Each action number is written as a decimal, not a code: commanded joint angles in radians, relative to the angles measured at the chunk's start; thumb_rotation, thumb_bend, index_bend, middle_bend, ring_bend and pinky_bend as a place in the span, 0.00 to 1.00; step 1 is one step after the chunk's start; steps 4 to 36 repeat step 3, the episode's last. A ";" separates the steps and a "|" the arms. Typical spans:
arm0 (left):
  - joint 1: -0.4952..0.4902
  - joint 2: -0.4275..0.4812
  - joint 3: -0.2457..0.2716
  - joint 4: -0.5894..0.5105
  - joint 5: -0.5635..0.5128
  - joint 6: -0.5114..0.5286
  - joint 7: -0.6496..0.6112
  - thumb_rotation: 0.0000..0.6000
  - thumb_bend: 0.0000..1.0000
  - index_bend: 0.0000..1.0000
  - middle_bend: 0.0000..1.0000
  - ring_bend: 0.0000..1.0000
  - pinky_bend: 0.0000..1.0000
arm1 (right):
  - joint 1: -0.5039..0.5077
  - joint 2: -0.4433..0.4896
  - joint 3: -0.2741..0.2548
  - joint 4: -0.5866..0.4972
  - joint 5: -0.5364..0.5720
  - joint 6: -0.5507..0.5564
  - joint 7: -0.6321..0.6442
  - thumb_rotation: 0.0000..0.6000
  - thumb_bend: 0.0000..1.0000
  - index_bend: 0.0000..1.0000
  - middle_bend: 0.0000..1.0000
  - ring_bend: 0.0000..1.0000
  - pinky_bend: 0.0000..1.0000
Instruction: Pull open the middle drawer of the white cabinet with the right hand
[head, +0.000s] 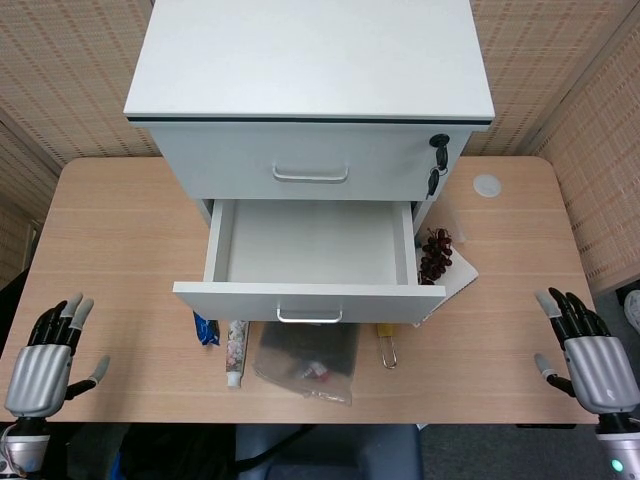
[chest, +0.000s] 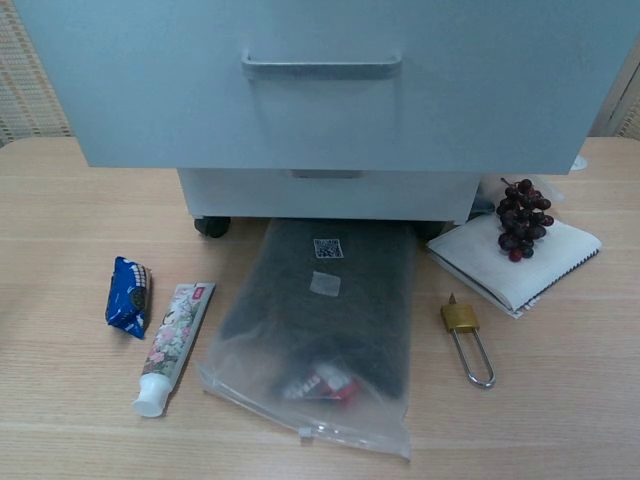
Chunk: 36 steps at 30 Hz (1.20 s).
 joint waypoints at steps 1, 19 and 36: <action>-0.001 -0.003 -0.002 0.001 -0.002 -0.001 0.000 1.00 0.31 0.03 0.00 0.00 0.09 | -0.003 -0.008 0.008 0.010 -0.008 0.002 0.007 1.00 0.28 0.00 0.04 0.03 0.17; -0.002 -0.005 -0.002 0.003 0.000 -0.001 0.002 1.00 0.31 0.03 0.00 0.00 0.09 | -0.007 -0.014 0.015 0.017 -0.011 0.004 0.013 1.00 0.28 0.00 0.04 0.03 0.17; -0.002 -0.005 -0.002 0.003 0.000 -0.001 0.002 1.00 0.31 0.03 0.00 0.00 0.09 | -0.007 -0.014 0.015 0.017 -0.011 0.004 0.013 1.00 0.28 0.00 0.04 0.03 0.17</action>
